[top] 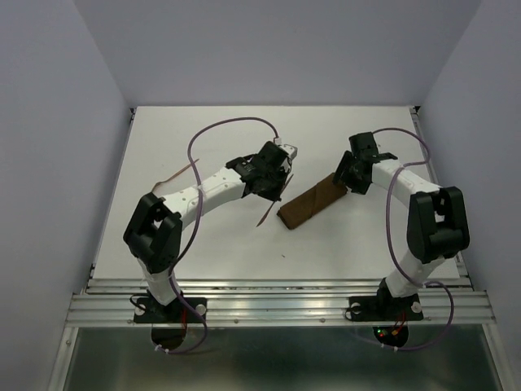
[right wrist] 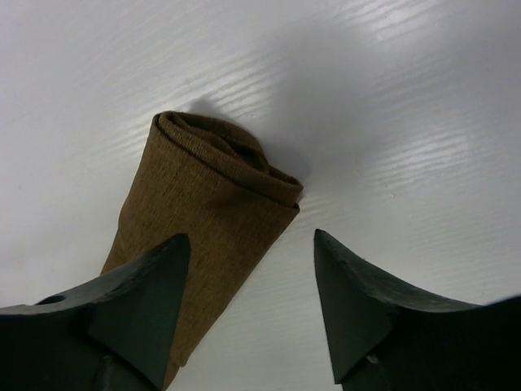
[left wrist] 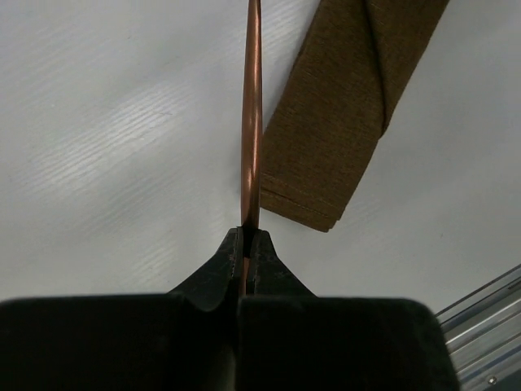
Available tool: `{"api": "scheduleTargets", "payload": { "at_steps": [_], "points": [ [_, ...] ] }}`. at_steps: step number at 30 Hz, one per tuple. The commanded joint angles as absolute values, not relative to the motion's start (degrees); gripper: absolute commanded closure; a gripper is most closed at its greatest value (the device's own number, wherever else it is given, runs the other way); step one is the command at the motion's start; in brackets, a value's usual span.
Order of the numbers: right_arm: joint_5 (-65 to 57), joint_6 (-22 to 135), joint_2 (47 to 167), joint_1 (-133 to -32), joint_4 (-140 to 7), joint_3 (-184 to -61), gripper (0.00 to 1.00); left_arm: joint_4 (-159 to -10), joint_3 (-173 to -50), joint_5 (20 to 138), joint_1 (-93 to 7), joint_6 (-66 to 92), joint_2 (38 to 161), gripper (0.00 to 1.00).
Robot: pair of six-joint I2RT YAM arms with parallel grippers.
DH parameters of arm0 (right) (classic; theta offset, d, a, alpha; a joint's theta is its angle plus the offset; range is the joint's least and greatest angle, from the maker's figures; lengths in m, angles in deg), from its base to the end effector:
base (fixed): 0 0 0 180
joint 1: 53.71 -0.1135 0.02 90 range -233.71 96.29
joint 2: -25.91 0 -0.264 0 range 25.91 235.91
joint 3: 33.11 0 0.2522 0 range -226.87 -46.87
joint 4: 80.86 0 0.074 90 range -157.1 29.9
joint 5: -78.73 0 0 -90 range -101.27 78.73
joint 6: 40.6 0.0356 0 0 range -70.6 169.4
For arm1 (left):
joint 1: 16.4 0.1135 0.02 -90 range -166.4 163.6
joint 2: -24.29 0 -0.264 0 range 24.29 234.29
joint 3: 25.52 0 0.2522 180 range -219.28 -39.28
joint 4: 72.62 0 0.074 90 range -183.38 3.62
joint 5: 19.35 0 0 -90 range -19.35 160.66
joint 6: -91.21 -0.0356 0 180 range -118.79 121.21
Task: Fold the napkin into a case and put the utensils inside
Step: Stuff the knife into the folded napkin.
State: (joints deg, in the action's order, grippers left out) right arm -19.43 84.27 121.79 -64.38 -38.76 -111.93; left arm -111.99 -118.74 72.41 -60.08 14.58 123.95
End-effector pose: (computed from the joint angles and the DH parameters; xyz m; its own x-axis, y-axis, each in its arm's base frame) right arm 0.3391 0.0588 0.2083 -0.7562 0.4334 -0.4903 0.3907 0.9000 0.1931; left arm 0.2822 -0.2710 0.2669 -0.6677 0.3180 -0.6731 0.5667 0.8034 -0.1826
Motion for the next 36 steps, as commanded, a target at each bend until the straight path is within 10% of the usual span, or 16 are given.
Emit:
{"api": "scheduleTargets", "payload": {
  "at_steps": [1, 7, 36],
  "points": [
    [-21.0, 83.0, 125.6, -63.6, -40.2, -116.6, 0.37, -111.8, -122.4, 72.9, -63.1, 13.7, 124.3, 1.0],
    [-18.2, 82.4, 129.8, -63.6, -41.3, -118.6, 0.53, -112.4, -123.6, 73.5, -65.5, 13.2, 125.3, 1.0],
    [-4.6, 72.3, 130.6, -64.6, -46.4, -115.8, 0.55, -116.4, -127.1, 71.6, -68.7, 10.5, 134.8, 1.0]
  ]
}}
